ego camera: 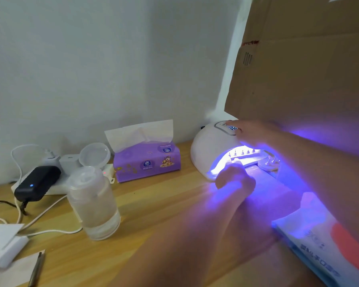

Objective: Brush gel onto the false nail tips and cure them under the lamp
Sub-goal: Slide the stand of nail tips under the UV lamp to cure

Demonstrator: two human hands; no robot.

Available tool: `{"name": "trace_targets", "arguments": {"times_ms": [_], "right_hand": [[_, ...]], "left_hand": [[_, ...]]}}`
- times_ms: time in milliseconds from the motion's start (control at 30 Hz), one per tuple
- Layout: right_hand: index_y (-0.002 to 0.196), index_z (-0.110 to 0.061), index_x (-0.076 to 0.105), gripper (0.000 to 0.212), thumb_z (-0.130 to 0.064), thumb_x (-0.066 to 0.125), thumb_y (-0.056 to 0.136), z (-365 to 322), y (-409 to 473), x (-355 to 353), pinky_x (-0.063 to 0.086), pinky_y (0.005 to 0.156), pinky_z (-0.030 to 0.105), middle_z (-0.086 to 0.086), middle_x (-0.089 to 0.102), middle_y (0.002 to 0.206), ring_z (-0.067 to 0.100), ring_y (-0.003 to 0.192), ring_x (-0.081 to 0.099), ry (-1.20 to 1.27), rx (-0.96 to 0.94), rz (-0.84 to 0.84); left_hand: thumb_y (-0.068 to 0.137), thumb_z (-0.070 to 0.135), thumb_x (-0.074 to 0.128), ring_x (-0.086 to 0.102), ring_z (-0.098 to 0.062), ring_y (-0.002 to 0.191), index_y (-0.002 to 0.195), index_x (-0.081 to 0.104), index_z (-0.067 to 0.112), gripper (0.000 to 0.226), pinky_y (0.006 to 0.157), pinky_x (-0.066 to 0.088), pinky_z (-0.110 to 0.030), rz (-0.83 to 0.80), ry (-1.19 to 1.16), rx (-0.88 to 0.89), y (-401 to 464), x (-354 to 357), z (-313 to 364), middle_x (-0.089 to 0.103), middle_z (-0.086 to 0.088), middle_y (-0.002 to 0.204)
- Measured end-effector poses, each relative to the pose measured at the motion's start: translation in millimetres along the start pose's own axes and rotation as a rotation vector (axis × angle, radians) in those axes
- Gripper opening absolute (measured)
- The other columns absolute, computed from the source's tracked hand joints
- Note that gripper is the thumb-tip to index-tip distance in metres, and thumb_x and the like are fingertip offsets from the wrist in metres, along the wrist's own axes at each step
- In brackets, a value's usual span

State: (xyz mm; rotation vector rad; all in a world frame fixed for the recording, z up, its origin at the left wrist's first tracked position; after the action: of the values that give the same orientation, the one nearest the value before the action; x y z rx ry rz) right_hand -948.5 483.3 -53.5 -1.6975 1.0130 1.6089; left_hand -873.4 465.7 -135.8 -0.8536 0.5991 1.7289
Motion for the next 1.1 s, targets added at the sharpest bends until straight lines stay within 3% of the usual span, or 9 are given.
{"name": "trace_targets", "arguments": {"times_ms": [67, 133, 200, 267, 367, 467, 600, 933, 1100], "right_hand": [[0.138, -0.032, 0.038, 0.050, -0.008, 0.029, 0.095, 0.5, 4.2, 1.5, 0.043, 0.081, 0.030, 0.005, 0.050, 0.131, 0.020, 0.090, 0.048, 0.003, 0.008, -0.034], [0.140, -0.038, 0.033, 0.054, -0.008, 0.030, 0.095, 1.7, 7.1, 1.0, 0.041, 0.069, 0.026, 0.002, 0.049, 0.132, 0.018, 0.078, 0.045, -0.020, 0.031, -0.052], [0.140, -0.040, 0.030, 0.055, -0.009, 0.030, 0.095, 1.9, 9.8, 0.7, 0.036, 0.058, 0.020, -0.001, 0.047, 0.135, 0.015, 0.071, 0.043, -0.051, 0.048, -0.059], [0.141, -0.038, 0.030, 0.054, -0.009, 0.029, 0.095, 0.6, 12.3, 1.2, 0.038, 0.062, 0.019, -0.003, 0.043, 0.139, 0.017, 0.082, 0.047, -0.059, 0.051, -0.066], [0.140, -0.038, 0.031, 0.054, -0.009, 0.029, 0.095, 1.7, 11.8, 1.7, 0.038, 0.066, 0.023, -0.004, 0.042, 0.140, 0.015, 0.089, 0.041, -0.053, 0.068, -0.065], [0.139, -0.040, 0.031, 0.054, -0.010, 0.031, 0.095, 2.4, 8.7, 1.1, 0.039, 0.070, 0.023, -0.003, 0.041, 0.140, 0.018, 0.098, 0.048, -0.072, 0.078, -0.038], [0.139, -0.038, 0.034, 0.052, -0.010, 0.030, 0.095, 1.9, 11.0, 0.8, 0.039, 0.093, 0.023, -0.007, 0.036, 0.145, 0.020, 0.119, 0.046, -0.055, 0.059, -0.037], [0.144, -0.039, 0.017, 0.059, -0.010, 0.033, 0.096, 5.3, -2.3, -4.7, 0.036, 0.081, 0.022, -0.003, 0.039, 0.143, 0.021, 0.119, 0.045, -0.086, 0.057, 0.004], [0.136, -0.039, 0.035, 0.052, -0.009, 0.033, 0.094, 0.8, -7.4, -4.2, 0.030, 0.053, 0.022, 0.001, 0.051, 0.125, 0.019, 0.087, 0.041, -0.074, 0.050, 0.015]], "left_hand": [[0.092, 0.010, 0.038, 0.034, -0.026, 0.131, 0.143, 0.024, 0.015, 0.054, 0.096, 0.036, -0.032, -0.057, 0.001, 0.000, -4.9, 1.9, 1.1, 0.017, -0.004, 0.152], [0.091, 0.010, 0.041, 0.042, -0.031, 0.123, 0.138, 0.033, 0.013, 0.047, 0.084, 0.041, -0.032, -0.088, 0.024, 0.022, -11.3, 4.9, 3.5, 0.017, -0.009, 0.151], [0.091, 0.014, 0.046, 0.048, -0.030, 0.096, 0.107, 0.047, 0.011, 0.016, 0.059, 0.035, -0.023, -0.121, 0.053, 0.079, -21.1, 6.2, 9.2, 0.044, -0.018, 0.123], [0.092, 0.017, 0.046, 0.050, -0.030, 0.093, 0.094, 0.045, 0.012, 0.005, 0.052, 0.029, -0.023, -0.134, 0.110, 0.123, -25.9, 5.3, 11.8, 0.048, -0.014, 0.102], [0.094, 0.013, 0.038, 0.044, -0.030, 0.123, 0.132, 0.039, 0.012, 0.038, 0.071, 0.041, -0.034, -0.097, 0.205, 0.239, -21.9, 3.7, 25.7, 0.028, -0.006, 0.147], [0.096, 0.017, 0.035, 0.027, -0.025, 0.133, 0.137, 0.033, 0.012, 0.041, 0.092, 0.039, -0.041, -0.058, 0.255, 0.295, -10.9, 7.3, 36.5, 0.026, -0.004, 0.146], [0.099, 0.025, 0.025, 0.007, -0.020, 0.142, 0.144, 0.021, 0.016, 0.046, 0.111, 0.014, -0.043, -0.130, 0.216, 0.193, 8.3, 27.4, 28.2, 0.014, -0.003, 0.154], [0.100, 0.040, 0.018, 0.002, -0.020, 0.143, 0.147, 0.012, 0.019, 0.053, 0.111, 0.010, -0.042, -0.067, 0.392, 0.186, 29.8, 38.1, 14.9, 0.003, 0.001, 0.156], [0.101, 0.040, 0.009, 0.007, -0.028, 0.142, 0.147, 0.007, 0.012, 0.054, 0.110, 0.015, -0.046, -0.149, 0.424, 0.054, 27.0, 25.9, 15.3, 0.005, -0.007, 0.156]]}}
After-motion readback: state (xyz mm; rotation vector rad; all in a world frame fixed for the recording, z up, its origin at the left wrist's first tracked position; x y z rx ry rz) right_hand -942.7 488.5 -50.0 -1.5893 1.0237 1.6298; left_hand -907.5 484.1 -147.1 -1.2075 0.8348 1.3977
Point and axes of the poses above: each hand's wrist, its own y-axis towards the middle knuckle, its own x-axis out of the palm, z = x × y, the point moved 10 cm from there along y, towards the middle knuckle
